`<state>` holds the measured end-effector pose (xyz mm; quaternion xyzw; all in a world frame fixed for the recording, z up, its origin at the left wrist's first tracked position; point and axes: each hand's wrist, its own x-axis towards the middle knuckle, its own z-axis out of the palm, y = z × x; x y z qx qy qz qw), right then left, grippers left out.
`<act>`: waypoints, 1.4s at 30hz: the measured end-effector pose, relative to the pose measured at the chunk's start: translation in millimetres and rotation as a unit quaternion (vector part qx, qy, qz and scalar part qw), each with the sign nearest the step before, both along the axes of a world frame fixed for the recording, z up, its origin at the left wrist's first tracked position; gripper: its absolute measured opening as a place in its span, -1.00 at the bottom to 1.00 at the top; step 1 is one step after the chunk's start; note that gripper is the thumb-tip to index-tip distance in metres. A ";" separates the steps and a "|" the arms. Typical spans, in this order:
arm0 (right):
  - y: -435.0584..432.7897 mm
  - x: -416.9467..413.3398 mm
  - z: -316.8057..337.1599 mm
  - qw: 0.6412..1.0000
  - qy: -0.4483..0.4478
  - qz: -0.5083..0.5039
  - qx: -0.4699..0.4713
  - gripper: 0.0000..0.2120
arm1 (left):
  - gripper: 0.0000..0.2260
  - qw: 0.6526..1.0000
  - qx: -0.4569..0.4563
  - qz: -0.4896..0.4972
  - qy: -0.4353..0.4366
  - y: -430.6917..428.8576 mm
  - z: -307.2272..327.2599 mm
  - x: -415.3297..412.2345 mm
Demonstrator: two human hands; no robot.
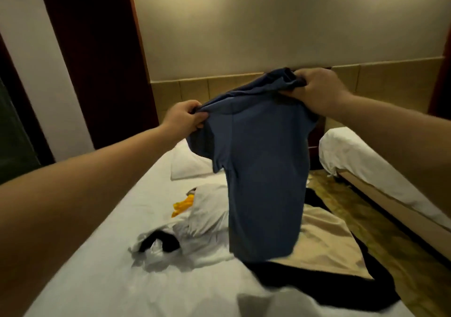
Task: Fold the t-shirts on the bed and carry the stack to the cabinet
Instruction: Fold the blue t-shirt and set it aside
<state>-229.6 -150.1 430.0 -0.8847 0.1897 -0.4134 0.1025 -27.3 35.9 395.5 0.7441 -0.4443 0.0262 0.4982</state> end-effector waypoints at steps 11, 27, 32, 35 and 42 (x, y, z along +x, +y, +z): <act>71.1 -82.0 -22.9 0.991 0.003 0.082 -0.103 -0.74 | -0.90 0.968 0.040 0.073 -0.235 87.0 -32.7 -70.3; 223.2 -238.1 -326.3 0.938 0.298 0.105 0.142 -0.80 | -0.83 0.952 0.302 0.037 -0.038 275.5 -330.4 -234.3; 255.4 -272.9 -353.9 0.962 0.239 0.127 0.043 -0.75 | -0.90 0.943 0.313 0.038 -0.105 291.4 -345.0 -254.3; 266.5 -291.7 -377.4 0.964 0.241 0.105 0.032 -0.71 | -0.98 0.937 0.313 0.014 -0.156 301.4 -358.7 -264.3; 289.7 -328.2 -437.9 0.958 0.266 0.108 -0.019 -0.67 | -0.93 0.925 0.362 -0.004 -0.115 324.8 -410.1 -292.2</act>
